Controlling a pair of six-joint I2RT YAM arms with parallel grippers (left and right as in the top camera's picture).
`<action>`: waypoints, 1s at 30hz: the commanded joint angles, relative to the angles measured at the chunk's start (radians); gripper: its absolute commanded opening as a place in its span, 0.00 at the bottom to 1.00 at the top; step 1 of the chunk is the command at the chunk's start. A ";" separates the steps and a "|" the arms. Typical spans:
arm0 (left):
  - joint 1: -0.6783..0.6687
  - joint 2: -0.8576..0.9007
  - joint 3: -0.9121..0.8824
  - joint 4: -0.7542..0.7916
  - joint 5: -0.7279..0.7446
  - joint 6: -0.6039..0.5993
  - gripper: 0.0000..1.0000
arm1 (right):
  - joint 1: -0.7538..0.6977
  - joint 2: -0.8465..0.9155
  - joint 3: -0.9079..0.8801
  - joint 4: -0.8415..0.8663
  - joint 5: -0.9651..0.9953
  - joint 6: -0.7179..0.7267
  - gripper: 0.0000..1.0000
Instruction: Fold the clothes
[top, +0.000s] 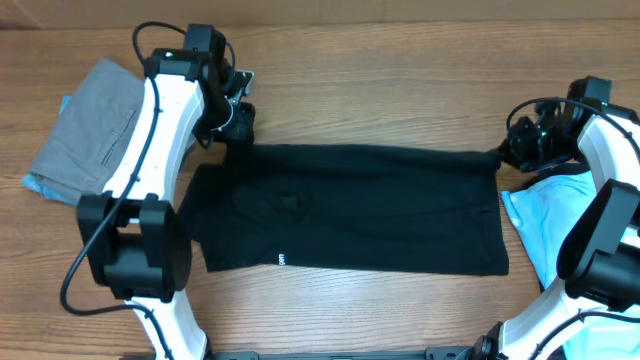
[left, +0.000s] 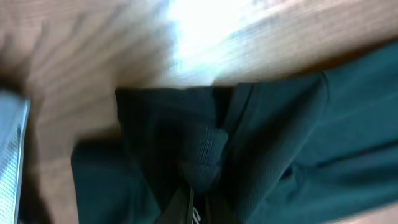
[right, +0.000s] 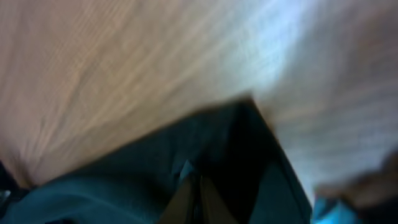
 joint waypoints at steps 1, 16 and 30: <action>0.008 -0.068 0.014 -0.080 -0.010 -0.023 0.04 | -0.007 -0.053 0.019 -0.073 -0.002 -0.007 0.04; 0.008 -0.068 0.009 -0.373 -0.010 -0.063 0.04 | -0.007 -0.096 0.019 -0.438 0.283 0.023 0.04; 0.008 -0.068 0.009 0.071 -0.026 -0.010 0.05 | -0.007 -0.096 0.019 0.082 -0.146 0.030 0.04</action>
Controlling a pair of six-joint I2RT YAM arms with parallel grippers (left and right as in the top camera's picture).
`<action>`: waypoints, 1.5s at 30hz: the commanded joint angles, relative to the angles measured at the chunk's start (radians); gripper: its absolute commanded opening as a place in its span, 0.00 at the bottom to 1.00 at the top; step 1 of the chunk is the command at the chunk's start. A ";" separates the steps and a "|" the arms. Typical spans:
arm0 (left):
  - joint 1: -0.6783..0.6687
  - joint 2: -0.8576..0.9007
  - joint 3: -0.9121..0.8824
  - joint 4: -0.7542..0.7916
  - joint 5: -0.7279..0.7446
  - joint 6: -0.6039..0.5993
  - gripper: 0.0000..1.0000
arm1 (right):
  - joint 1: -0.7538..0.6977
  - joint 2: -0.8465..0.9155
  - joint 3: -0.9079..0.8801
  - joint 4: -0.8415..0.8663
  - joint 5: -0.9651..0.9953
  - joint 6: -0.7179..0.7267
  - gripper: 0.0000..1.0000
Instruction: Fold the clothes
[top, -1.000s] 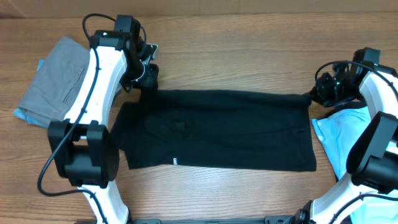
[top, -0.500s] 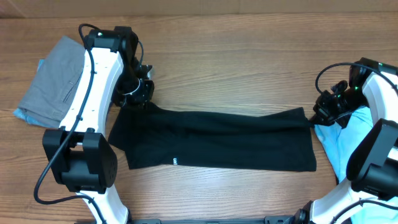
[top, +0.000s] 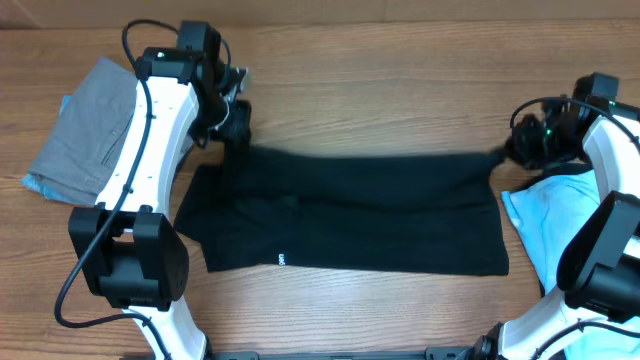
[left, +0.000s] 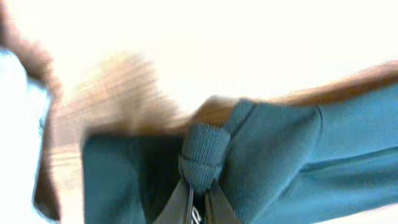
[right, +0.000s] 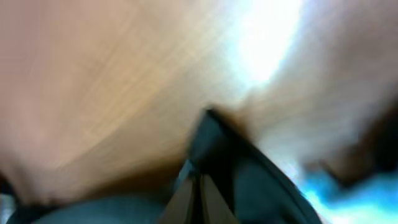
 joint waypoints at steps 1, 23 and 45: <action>0.007 -0.024 0.008 0.041 -0.011 0.031 0.05 | -0.007 -0.038 0.018 0.058 -0.141 0.024 0.04; 0.005 -0.023 -0.151 -0.321 0.039 -0.004 0.08 | -0.048 -0.038 0.016 -0.422 0.350 0.079 0.04; 0.013 -0.024 -0.324 -0.300 -0.019 -0.010 0.15 | -0.062 -0.038 -0.044 -0.501 0.405 0.079 0.23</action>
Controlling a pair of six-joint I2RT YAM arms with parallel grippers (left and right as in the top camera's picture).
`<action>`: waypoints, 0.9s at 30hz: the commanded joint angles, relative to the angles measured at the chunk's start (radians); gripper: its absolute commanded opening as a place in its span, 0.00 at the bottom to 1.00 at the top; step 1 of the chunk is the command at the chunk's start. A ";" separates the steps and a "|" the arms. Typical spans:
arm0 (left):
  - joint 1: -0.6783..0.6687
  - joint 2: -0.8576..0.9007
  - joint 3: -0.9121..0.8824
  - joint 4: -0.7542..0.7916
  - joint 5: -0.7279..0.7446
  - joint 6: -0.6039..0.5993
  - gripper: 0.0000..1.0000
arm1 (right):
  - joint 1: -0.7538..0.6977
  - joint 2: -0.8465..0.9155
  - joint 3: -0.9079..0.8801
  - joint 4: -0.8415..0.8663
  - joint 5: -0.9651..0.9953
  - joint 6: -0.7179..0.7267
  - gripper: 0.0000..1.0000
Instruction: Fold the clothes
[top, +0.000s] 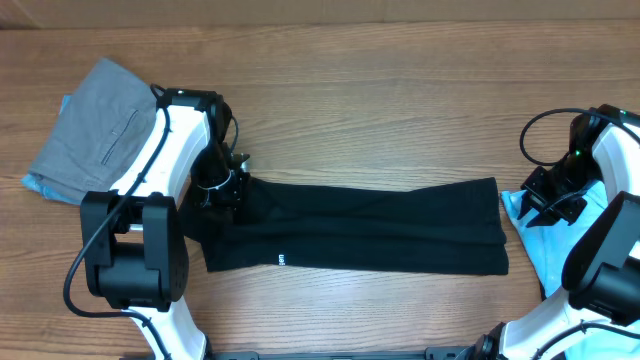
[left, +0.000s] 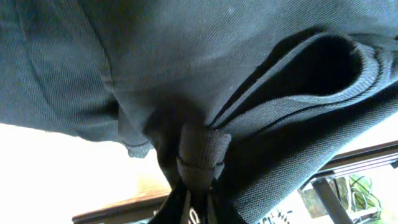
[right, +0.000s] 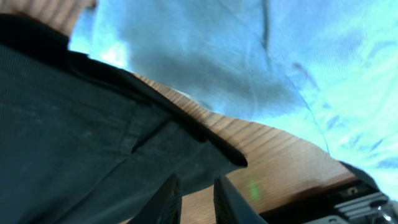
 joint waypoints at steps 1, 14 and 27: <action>0.014 -0.023 0.013 -0.017 -0.028 -0.008 0.20 | -0.005 -0.038 -0.005 -0.002 0.017 0.001 0.23; 0.014 -0.122 0.197 -0.162 -0.017 -0.006 0.26 | -0.005 -0.038 -0.005 0.037 -0.132 -0.061 0.24; -0.065 -0.211 0.044 0.096 0.168 -0.050 0.34 | -0.005 -0.038 -0.005 0.157 -0.281 -0.136 0.33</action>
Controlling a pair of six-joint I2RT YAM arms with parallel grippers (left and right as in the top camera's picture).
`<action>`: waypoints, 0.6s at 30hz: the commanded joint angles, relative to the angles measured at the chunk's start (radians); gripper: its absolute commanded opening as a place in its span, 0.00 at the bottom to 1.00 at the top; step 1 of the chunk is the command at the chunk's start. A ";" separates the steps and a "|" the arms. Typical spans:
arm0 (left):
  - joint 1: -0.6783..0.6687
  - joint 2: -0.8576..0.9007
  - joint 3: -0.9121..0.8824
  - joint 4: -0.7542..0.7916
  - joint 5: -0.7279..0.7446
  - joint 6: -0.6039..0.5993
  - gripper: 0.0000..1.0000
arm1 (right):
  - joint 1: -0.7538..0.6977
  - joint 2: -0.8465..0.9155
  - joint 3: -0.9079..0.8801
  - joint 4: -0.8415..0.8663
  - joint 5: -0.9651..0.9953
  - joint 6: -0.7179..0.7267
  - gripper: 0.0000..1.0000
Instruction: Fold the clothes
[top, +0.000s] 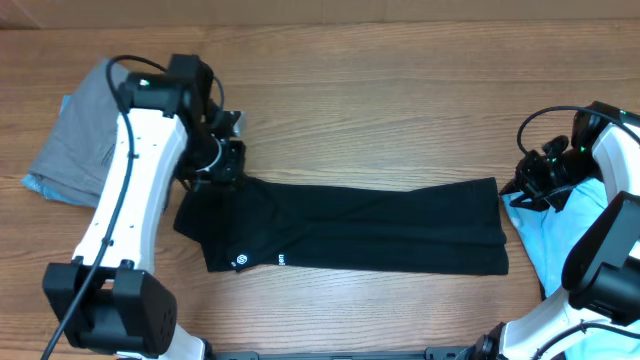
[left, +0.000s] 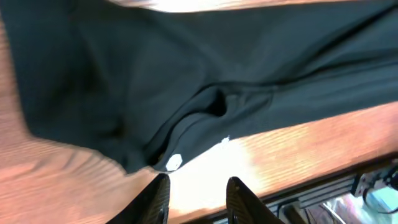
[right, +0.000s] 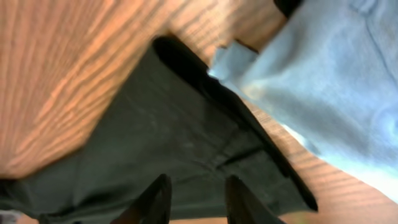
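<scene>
Black trousers (top: 350, 228) lie folded lengthwise in a long strip across the table, waist end at the left with a small white logo (top: 240, 262), hems at the right (top: 495, 225). My left gripper (top: 222, 165) hangs over the waist's upper left corner, open and holding nothing; its wrist view shows the dark cloth (left: 186, 81) and the spread fingers (left: 155, 199). Near the hems, my right gripper (top: 535, 185) is open too, with its fingers (right: 155, 199) above the black hem (right: 186, 137).
Folded grey trousers (top: 85, 125) lie on a light blue cloth at the far left. A light blue garment (top: 555, 225) lies at the right edge under the right arm, touching the hems (right: 323, 99). Bare wood lies behind and in front of the trousers.
The left gripper has let go of the waist, opened, and moved up and left of it. The waist now lies flat with a white logo showing. The right gripper shifted slightly toward the hems.
Both grippers were shut on the far edge of the spread trousers, left at the waist, right at the hem. They held that edge up. Then the trousers lay folded in half lengthwise, right gripper open, left still shut on the waist. Now both are open.
</scene>
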 joint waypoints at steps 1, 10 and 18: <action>-0.054 0.005 -0.117 0.087 0.101 -0.018 0.29 | -0.005 -0.038 -0.004 0.015 -0.039 -0.020 0.33; -0.076 0.005 -0.512 0.454 0.013 -0.238 0.04 | 0.026 -0.038 -0.004 -0.037 -0.363 -0.275 0.20; 0.045 0.013 -0.739 0.860 -0.145 -0.390 0.04 | 0.040 -0.038 -0.004 -0.063 -0.282 -0.206 0.20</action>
